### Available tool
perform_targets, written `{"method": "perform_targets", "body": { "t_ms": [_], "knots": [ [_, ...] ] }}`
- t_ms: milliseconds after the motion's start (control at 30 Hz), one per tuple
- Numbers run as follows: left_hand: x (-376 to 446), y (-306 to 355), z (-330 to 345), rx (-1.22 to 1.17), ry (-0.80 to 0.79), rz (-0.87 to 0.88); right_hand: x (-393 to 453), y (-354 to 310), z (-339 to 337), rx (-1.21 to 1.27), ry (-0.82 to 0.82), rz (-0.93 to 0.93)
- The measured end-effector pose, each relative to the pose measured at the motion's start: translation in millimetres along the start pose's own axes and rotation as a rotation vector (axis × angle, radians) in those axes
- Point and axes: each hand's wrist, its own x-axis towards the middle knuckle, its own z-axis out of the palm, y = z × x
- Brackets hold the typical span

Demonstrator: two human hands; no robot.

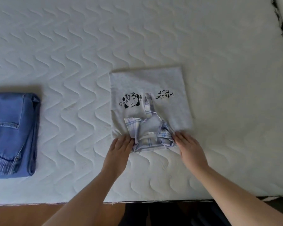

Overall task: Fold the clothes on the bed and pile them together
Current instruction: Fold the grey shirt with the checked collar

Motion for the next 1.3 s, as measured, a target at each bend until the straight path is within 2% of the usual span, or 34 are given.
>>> {"method": "perform_targets", "body": {
  "t_ms": [67, 133, 200, 267, 367, 467, 533, 600, 700, 767, 933, 1000, 1067, 1133, 1200, 1233, 1300],
  "knots": [
    [-4, 6, -1, 0.018, -0.076, -0.032, -8, -8, 3, -0.055, -0.095, 0.068],
    [-1, 9, -3, -0.115, -0.08, -0.081, -9, -15, 6, -0.028, -0.16, 0.148],
    [10, 10, -11, -0.446, -0.025, -0.239, 1, -20, 6, 0.15, -0.188, 0.286],
    [28, 9, -20, -0.798, 0.002, -0.466, 18, -23, 1, 0.352, -0.138, 0.398],
    [60, 5, -30, -1.037, 0.035, -0.67, 45, -30, -10, 0.532, -0.106, 0.398],
    [86, 0, -36, -0.971, -0.023, -0.692, 69, -48, -15, 0.483, -0.091, 0.321],
    [98, 1, -39, -0.773, -0.091, -0.558, 82, -58, -14, 0.387, -0.075, 0.275],
    [107, 4, -39, -0.637, -0.153, -0.446, 94, -61, -12, 0.317, -0.064, 0.307],
    [115, 7, -38, -0.431, -0.185, -0.421, 111, -52, -11, 0.37, 0.004, 0.4],
    [116, 8, -35, -0.338, -0.156, -0.374, 115, -45, -14, 0.455, 0.048, 0.389],
    [110, 26, -23, -0.25, -0.141, -0.148, 104, -40, -20, 0.582, 0.197, 0.29],
    [105, 33, -18, -0.27, -0.148, -0.118, 100, -38, -20, 0.5, 0.201, 0.188],
    [99, 35, -17, -0.357, -0.08, -0.103, 98, -37, -14, 0.377, 0.15, 0.085],
    [88, 32, -19, -0.461, 0.071, -0.147, 98, -37, -7, 0.299, 0.024, 0.043],
    [74, 27, -23, -0.506, 0.237, -0.296, 97, -37, 0, 0.233, -0.117, 0.018],
    [70, 25, -25, -0.539, 0.27, -0.401, 96, -37, 2, 0.203, -0.153, 0.001],
    [67, 19, -27, -0.659, 0.208, -0.643, 95, -36, 6, 0.161, -0.163, -0.014]
  ]
}}
